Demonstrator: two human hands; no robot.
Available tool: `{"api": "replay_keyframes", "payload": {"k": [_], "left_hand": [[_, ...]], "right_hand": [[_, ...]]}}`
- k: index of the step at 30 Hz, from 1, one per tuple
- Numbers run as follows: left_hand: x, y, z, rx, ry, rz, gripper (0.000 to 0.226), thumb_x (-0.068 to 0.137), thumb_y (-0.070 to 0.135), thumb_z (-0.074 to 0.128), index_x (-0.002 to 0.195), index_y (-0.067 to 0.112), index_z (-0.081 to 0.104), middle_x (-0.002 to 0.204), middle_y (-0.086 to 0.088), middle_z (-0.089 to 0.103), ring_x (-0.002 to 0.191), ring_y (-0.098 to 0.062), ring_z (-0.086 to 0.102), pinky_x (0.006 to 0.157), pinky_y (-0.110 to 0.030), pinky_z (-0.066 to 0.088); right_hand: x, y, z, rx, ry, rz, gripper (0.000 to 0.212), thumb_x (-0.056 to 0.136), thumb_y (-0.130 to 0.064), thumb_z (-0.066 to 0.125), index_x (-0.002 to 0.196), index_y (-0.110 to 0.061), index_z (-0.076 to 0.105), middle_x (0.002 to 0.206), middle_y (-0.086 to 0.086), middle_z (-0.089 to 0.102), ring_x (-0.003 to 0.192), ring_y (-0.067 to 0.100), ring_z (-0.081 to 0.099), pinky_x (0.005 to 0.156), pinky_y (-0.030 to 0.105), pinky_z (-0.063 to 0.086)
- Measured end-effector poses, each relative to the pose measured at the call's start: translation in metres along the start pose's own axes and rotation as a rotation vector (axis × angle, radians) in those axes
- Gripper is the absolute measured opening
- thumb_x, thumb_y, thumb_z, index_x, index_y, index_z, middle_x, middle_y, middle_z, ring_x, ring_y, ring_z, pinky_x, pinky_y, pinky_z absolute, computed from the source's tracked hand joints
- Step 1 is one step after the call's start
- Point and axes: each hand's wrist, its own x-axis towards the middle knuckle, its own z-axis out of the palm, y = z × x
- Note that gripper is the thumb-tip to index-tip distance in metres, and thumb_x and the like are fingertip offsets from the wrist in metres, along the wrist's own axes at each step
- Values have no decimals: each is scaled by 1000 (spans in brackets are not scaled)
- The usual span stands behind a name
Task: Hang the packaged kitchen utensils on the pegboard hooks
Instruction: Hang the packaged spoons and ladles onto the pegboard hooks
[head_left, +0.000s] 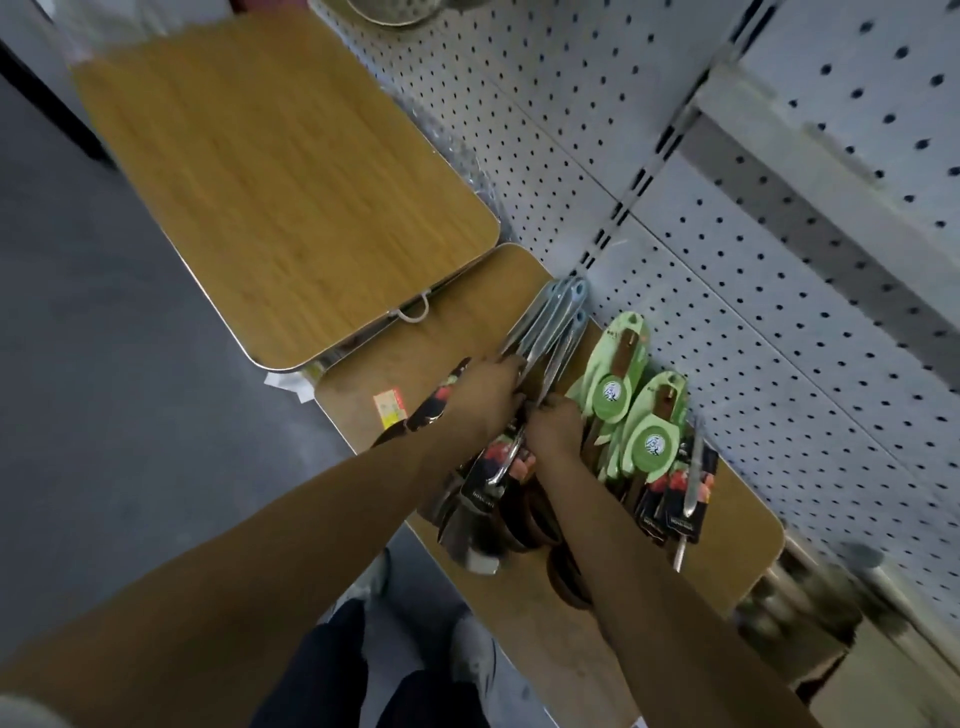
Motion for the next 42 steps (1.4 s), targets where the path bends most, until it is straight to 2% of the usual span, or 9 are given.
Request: {"api": "replay_keyframes", "payload": {"k": [6,10,15,19,23,29,33,37,42], "left_hand": [[-11,13,-19,-93,78,-21,6,94,16,62,91,15,67,96,-10,69,104,-28,55,83,-37,49],[-45,22,-43,-186,124,-6,11,97,18,60,86,16,61,90,-3,64,83,-22,60,70,-33,44],[-95,38,-80,-233,202,26,9,101,20,55,98,14,62,92,-3,65,81,-19,58,69,-35,44],[-138,62,-114,-228,274,79,11,101,19,56,102,10,63,93,3,62,80,-16,57,62,-26,35],[-179,85,-153,-196,357,165,10,100,18,58,103,11,64,95,4,59,83,-16,57,65,-25,37],[-243,120,-201,-300,354,235,18,102,19,56,105,5,66,102,-5,60,82,-16,62,65,-17,53],[-287,141,-222,-219,342,363,20,102,25,55,92,9,61,91,3,51,71,-11,52,60,-11,40],[-328,160,-237,-82,312,499,26,103,34,49,84,17,49,84,6,46,67,-14,47,57,-32,35],[-374,196,-242,-35,241,606,28,102,45,43,84,24,46,72,9,45,60,-8,47,53,-30,33]], "right_hand": [[-17,-6,-9,160,65,-14,27,86,-11,68,61,-20,61,61,0,60,62,18,57,64,36,48],[-46,-11,-25,229,69,-55,28,85,-19,70,63,-7,57,72,21,65,65,31,62,72,54,54],[-108,-42,-55,319,74,-159,33,92,-14,65,63,-12,49,69,3,65,65,12,61,58,28,51],[-154,-59,-82,321,62,-298,32,93,-14,64,63,-22,53,69,-5,66,68,7,63,65,29,53],[-206,-81,-115,325,64,-430,28,95,-16,62,69,-26,58,76,-8,69,70,2,63,62,12,48],[-279,-101,-160,327,87,-530,20,95,-21,62,75,-25,62,85,-5,75,83,7,70,77,29,56],[-333,-101,-188,310,143,-570,19,96,-30,59,83,-17,64,86,-4,73,82,4,68,75,27,51],[-385,-89,-215,298,175,-583,20,95,-38,58,83,-24,63,83,-6,70,82,8,67,78,49,57],[-450,-66,-258,295,260,-628,19,95,-37,58,78,-29,59,81,-5,71,82,8,67,80,47,56]]}}
